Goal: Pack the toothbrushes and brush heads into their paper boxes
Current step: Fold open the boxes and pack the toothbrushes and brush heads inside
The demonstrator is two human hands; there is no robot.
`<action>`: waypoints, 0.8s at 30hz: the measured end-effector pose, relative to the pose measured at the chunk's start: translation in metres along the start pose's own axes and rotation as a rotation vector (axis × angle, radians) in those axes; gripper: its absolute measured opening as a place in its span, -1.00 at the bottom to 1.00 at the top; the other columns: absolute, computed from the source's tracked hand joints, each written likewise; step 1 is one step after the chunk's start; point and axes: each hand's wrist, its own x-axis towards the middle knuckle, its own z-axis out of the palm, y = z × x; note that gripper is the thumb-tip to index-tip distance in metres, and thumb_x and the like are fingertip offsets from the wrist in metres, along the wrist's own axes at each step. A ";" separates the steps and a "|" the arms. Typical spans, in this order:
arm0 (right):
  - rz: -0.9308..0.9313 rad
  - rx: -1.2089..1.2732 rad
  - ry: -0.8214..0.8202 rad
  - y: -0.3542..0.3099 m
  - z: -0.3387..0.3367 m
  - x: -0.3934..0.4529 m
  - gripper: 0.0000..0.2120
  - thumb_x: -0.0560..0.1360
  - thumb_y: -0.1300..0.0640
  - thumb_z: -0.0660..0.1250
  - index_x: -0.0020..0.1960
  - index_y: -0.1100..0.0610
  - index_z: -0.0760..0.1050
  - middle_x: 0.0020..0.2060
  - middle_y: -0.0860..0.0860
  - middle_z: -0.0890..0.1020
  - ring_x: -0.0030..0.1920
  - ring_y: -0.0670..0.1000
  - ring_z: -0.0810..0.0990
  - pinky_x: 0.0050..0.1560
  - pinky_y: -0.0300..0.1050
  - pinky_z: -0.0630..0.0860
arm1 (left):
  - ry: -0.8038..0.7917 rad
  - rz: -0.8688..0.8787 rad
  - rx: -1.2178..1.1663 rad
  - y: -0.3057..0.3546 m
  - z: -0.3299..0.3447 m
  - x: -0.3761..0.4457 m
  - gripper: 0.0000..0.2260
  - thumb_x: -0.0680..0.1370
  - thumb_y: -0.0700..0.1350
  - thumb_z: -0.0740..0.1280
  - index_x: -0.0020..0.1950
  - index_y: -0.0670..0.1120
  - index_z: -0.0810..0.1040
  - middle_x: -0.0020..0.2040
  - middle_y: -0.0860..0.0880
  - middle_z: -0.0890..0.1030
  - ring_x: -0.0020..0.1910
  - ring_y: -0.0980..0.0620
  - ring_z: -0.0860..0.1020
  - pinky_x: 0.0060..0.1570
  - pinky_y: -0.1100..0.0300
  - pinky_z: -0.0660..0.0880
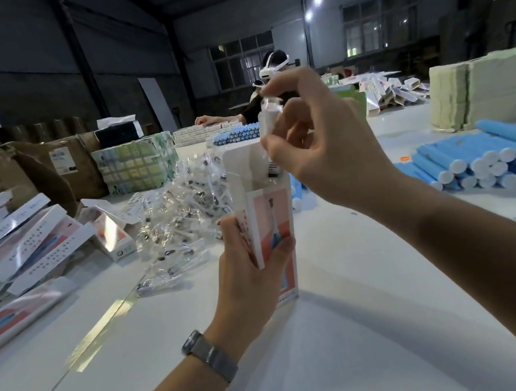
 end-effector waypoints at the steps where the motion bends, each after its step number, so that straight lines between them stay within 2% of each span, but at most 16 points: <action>1: -0.002 -0.041 -0.035 0.001 0.001 0.000 -0.65 0.47 0.24 0.44 0.20 0.12 0.44 -0.33 -0.13 0.57 -0.33 -0.09 0.56 -0.30 -0.31 0.52 | 0.000 -0.002 -0.004 -0.001 0.000 0.000 -0.66 0.41 0.09 0.43 -0.04 0.34 0.29 -0.10 0.30 0.59 -0.19 0.16 0.62 -0.32 0.29 0.58; 4: -0.010 -0.138 -0.143 0.005 0.004 -0.004 -0.72 0.46 0.16 0.46 0.15 0.09 0.52 -0.27 -0.19 0.54 -0.35 -0.14 0.52 -0.30 -0.32 0.44 | 0.004 -0.015 -0.027 -0.001 0.000 0.001 -0.67 0.41 0.09 0.44 -0.06 0.34 0.30 -0.11 0.30 0.59 -0.18 0.16 0.63 -0.31 0.32 0.56; 7: -0.035 -0.166 -0.160 0.012 0.006 -0.006 -0.83 0.49 0.10 0.45 0.05 0.10 0.59 -0.21 -0.18 0.50 -0.26 -0.23 0.44 -0.21 -0.32 0.37 | -0.004 -0.030 -0.028 -0.001 0.000 0.001 -0.67 0.41 0.10 0.43 -0.05 0.34 0.29 -0.09 0.31 0.59 -0.15 0.16 0.64 -0.29 0.30 0.59; 9: -0.042 -0.157 -0.165 0.016 0.008 -0.009 -0.88 0.52 0.07 0.42 -0.04 0.12 0.62 -0.15 -0.10 0.52 -0.20 -0.13 0.47 -0.18 -0.16 0.48 | -0.009 -0.030 -0.029 -0.002 0.000 0.001 -0.68 0.42 0.09 0.43 -0.04 0.33 0.29 -0.10 0.31 0.59 -0.16 0.16 0.65 -0.27 0.28 0.61; 11: -0.021 -0.140 -0.195 0.020 0.011 -0.012 -0.81 0.55 0.03 0.37 -0.12 0.15 0.62 -0.10 -0.06 0.49 -0.11 -0.01 0.51 -0.13 0.06 0.55 | -0.023 -0.029 -0.051 -0.003 0.000 0.002 -0.68 0.44 0.07 0.43 -0.04 0.32 0.30 -0.11 0.29 0.59 -0.16 0.15 0.65 -0.26 0.28 0.60; 13: -0.012 -0.124 -0.216 0.021 0.015 -0.016 -0.76 0.56 0.01 0.34 -0.16 0.15 0.61 -0.05 -0.07 0.43 -0.06 0.02 0.51 -0.10 0.14 0.56 | -0.054 -0.027 -0.100 -0.004 0.000 0.002 -0.70 0.46 0.05 0.42 -0.05 0.32 0.31 -0.11 0.28 0.59 -0.13 0.15 0.65 -0.24 0.30 0.58; 18: -0.008 -0.058 -0.226 0.028 0.017 -0.020 -0.79 0.56 0.02 0.36 -0.17 0.12 0.61 0.07 -0.05 0.41 -0.02 0.03 0.48 0.03 0.11 0.53 | -0.156 -0.028 -0.210 -0.007 -0.002 0.001 -0.74 0.51 0.07 0.40 0.05 0.17 0.33 -0.11 0.21 0.58 -0.12 0.15 0.62 -0.14 0.22 0.59; 22: -0.052 -0.096 -0.268 0.031 0.015 -0.021 -0.79 0.55 0.02 0.34 -0.11 0.11 0.67 0.07 -0.02 0.43 -0.07 0.02 0.50 -0.06 0.08 0.53 | -0.162 -0.011 -0.221 -0.006 -0.004 0.003 -0.78 0.53 0.12 0.30 0.08 0.08 0.35 -0.18 0.25 0.52 -0.17 0.23 0.55 -0.17 0.25 0.55; 24: -0.059 -0.102 -0.277 0.032 0.014 -0.020 -0.82 0.55 0.04 0.36 -0.07 0.12 0.68 0.05 -0.04 0.43 -0.10 -0.01 0.52 -0.09 -0.03 0.51 | -0.118 0.021 -0.181 -0.001 -0.004 0.006 -0.73 0.54 0.18 0.23 0.14 0.08 0.36 -0.13 0.26 0.53 -0.13 0.21 0.57 -0.19 0.27 0.55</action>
